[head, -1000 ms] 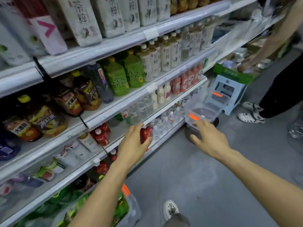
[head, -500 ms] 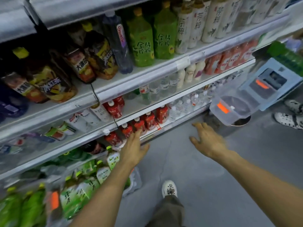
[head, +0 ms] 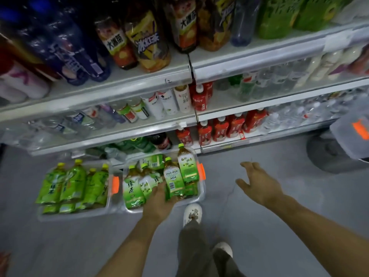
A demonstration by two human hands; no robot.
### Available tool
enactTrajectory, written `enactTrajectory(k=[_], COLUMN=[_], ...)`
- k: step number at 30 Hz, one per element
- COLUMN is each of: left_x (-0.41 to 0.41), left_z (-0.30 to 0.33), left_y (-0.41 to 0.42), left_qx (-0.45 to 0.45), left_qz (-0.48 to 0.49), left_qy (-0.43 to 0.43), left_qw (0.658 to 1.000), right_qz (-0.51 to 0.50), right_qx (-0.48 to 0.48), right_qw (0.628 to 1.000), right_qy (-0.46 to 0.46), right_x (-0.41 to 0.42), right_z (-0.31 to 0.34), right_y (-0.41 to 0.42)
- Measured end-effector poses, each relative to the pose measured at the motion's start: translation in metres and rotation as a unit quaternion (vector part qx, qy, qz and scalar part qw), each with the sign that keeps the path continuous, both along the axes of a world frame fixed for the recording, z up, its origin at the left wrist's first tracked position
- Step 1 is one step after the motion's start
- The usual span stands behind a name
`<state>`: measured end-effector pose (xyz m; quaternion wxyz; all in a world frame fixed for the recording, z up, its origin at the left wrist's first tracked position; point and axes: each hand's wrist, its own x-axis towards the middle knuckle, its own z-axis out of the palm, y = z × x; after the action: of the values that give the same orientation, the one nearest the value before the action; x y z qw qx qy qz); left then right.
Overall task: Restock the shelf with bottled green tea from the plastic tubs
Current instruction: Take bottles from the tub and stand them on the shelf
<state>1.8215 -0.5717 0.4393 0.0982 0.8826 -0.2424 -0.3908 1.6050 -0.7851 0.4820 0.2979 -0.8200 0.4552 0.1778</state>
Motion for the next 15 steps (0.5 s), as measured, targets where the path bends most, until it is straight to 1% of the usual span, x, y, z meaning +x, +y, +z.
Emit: enactTrajectory(k=[4, 7, 10, 12, 15], left_x=[0.015, 0.035, 0.062, 0.08, 0.101], left_z=[-0.028, -0.052, -0.078, -0.099, -0.135], left_y=[0.023, 0.034, 0.042, 0.045, 0.044], left_qx=[0.006, 0.007, 0.02, 0.023, 0.006], left_qz=[0.08, 0.158, 0.212, 0.256, 0.334], left_qy=[0.04, 0.076, 0.072, 0.072, 0.093], left_qw=[0.996, 0.985, 0.974, 0.964, 0.938], right_qz=[-0.002, -0.012, -0.022, -0.032, -0.047], right_qx=[0.042, 0.066, 0.088, 0.102, 0.117], right_qw=[0.999, 0.996, 0.994, 0.993, 0.991], right_qy=[0.034, 0.05, 0.06, 0.056, 0.053], right_x=[0.022, 0.048, 0.081, 0.104, 0.139], right_z=[-0.028, -0.049, -0.075, -0.094, -0.123], right_y=[0.025, 0.04, 0.056, 0.069, 0.086])
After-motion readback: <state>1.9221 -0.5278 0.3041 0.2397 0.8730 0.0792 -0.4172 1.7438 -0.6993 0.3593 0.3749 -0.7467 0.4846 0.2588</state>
